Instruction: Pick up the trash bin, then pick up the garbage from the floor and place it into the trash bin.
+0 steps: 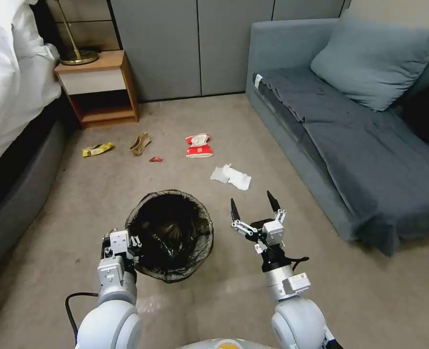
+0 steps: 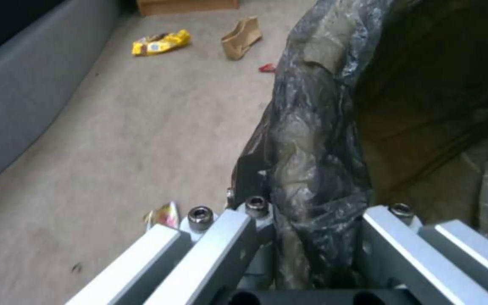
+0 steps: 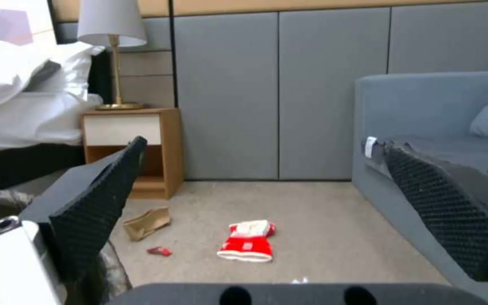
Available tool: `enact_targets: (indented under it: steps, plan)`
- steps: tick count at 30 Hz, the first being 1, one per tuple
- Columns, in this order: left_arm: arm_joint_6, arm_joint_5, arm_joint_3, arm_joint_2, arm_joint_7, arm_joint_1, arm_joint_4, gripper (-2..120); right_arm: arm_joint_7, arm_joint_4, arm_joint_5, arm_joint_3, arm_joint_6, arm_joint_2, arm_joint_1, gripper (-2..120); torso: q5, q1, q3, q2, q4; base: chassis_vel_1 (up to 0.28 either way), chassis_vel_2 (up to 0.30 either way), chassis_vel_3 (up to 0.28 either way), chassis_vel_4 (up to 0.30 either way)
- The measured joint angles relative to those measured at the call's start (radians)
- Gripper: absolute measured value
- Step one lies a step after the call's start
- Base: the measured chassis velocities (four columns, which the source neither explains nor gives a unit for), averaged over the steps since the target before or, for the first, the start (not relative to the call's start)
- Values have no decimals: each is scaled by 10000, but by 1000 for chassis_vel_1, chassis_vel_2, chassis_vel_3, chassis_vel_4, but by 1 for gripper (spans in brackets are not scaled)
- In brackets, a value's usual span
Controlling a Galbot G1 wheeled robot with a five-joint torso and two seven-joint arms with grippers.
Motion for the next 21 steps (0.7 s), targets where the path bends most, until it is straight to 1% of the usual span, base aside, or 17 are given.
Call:
enact_targets:
  steps: [5,9,21]
  plan:
    - [-1,1,-9,-15,-1,10,2,0,-7,-54,-32,-8,168,31,13,100,0,1,0,0,2,-190,219,191,-182]
    - [0,1,-7,-14,-1,3,2,0,-60,-54,-31,-15,248,34,46,100,0,2,1,0,0,-139,115,122,-115]
    - [13,-28,-13,76,-3,-34,-17,0,-121,-65,-78,-63,281,-12,97,100,0,0,-1,0,2,-1,3,7,-2]
